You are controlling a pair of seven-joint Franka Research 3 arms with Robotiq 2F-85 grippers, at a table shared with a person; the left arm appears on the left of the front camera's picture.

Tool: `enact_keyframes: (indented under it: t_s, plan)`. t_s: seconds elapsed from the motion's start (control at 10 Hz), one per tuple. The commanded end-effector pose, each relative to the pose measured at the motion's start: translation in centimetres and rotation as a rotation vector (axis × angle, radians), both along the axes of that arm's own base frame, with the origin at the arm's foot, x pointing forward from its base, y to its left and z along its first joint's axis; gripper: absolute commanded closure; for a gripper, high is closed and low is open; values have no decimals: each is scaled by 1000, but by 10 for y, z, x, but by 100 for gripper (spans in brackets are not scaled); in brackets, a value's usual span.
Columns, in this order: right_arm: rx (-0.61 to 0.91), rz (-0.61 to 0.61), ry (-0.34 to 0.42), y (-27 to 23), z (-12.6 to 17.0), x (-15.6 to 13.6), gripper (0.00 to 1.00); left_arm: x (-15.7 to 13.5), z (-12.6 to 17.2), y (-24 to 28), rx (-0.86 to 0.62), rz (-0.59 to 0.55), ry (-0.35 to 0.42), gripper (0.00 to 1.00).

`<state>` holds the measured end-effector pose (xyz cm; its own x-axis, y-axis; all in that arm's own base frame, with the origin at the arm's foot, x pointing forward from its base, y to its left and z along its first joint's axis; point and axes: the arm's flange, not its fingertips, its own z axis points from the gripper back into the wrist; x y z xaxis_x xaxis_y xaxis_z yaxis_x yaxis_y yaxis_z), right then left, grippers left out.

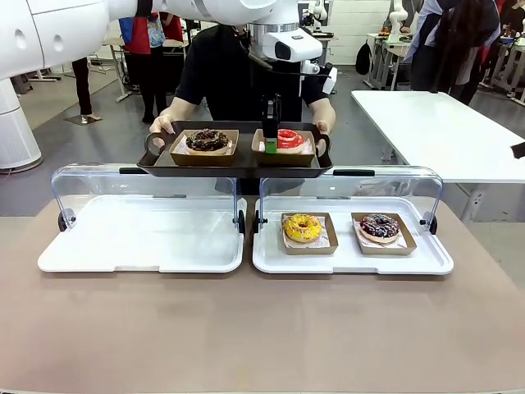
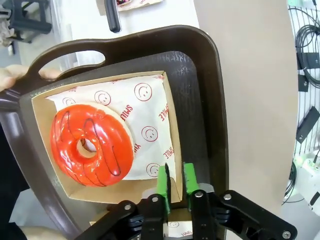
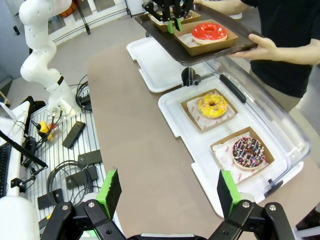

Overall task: Provide the desired donut to the person.
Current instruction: Place the picked Paper togo box onto the Handle tray extended by the person.

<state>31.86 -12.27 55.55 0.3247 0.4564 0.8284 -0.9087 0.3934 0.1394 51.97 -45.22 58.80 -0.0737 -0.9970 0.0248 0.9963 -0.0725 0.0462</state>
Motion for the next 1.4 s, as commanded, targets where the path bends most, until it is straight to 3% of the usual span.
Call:
enact_keyframes:
  t_s: [0.0, 0.1, 0.2, 0.4, 0.6, 0.7, 0.9, 1.1, 1.3]
  plan:
    - [19, 8, -11, 0, 0, 1, 0, 3, 11, -5, -22, 16, 11, 0]
    - [19, 8, -11, 0, 0, 1, 0, 2, 11, -3, -22, 16, 15, 0]
    - [19, 8, -11, 0, 0, 1, 0, 1, 11, -1, -24, 18, 17, 20]
    - [19, 8, -11, 0, 0, 1, 0, 0, 11, 1, -20, 13, 28, 0]
    - [19, 8, -11, 0, 0, 1, 0, 0, 12, 2, -20, 4, 33, 0]
    - [19, 8, -11, 0, 0, 1, 0, 0, 12, 3, -20, 5, 37, 13]
    - [19, 8, -11, 0, 0, 1, 0, 0, 12, 3, -14, 4, 43, 0]
    - [19, 8, -11, 0, 0, 1, 0, 4, 10, 13, 1, 20, 56, 0]
    - [19, 8, -11, 0, 0, 1, 0, -26, 17, 80, -13, 4, -1, 0]
